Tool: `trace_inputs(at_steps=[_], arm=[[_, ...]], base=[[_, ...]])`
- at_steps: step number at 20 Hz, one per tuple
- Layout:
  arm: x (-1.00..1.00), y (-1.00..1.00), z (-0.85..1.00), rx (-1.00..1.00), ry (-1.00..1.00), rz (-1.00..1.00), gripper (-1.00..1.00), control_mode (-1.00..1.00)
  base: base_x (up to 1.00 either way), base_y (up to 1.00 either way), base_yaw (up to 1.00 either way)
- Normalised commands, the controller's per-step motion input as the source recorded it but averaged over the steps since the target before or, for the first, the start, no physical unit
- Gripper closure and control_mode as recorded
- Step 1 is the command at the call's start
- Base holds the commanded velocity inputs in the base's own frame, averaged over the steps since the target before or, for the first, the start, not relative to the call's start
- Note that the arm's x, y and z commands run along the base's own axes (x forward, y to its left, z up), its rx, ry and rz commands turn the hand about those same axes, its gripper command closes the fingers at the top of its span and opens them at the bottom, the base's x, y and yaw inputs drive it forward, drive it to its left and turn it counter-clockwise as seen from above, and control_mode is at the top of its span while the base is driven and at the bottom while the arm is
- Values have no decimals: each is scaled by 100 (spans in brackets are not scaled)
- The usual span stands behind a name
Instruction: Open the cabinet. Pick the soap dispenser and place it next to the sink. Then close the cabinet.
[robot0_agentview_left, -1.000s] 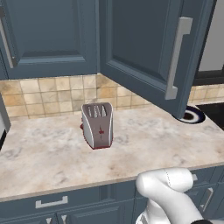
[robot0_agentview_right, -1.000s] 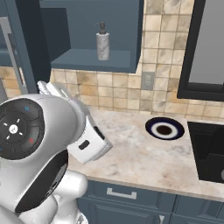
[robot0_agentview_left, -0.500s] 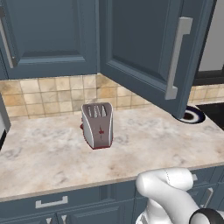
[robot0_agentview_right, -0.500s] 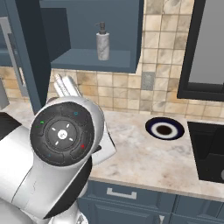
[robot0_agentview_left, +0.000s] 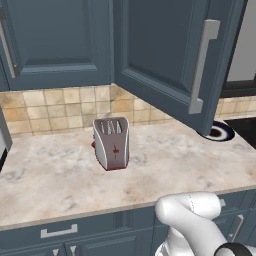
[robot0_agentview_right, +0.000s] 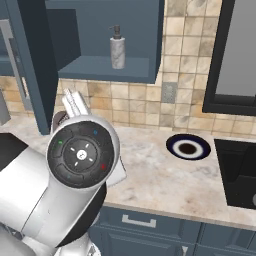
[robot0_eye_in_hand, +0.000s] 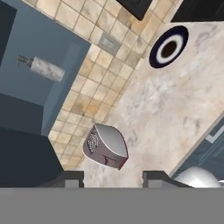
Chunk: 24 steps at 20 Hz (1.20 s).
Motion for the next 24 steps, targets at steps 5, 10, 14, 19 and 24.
trace_inputs(at_steps=[5, 10, 14, 19, 24], arm=[[31, 36, -9, 8, -8, 0, -100, -100], [18, 18, 0, 14, -6, 0, -100, -100], [30, 15, 0, 15, -1, 0, -100, -100], [16, 27, 27, 4, 1, 4, -100, -100], [19, 23, 29, 0, 8, 9, -100, -100]], base=[[0, 0, 0], [0, 0, 0], [0, 0, 0], [0, 0, 0], [0, 0, 0]])
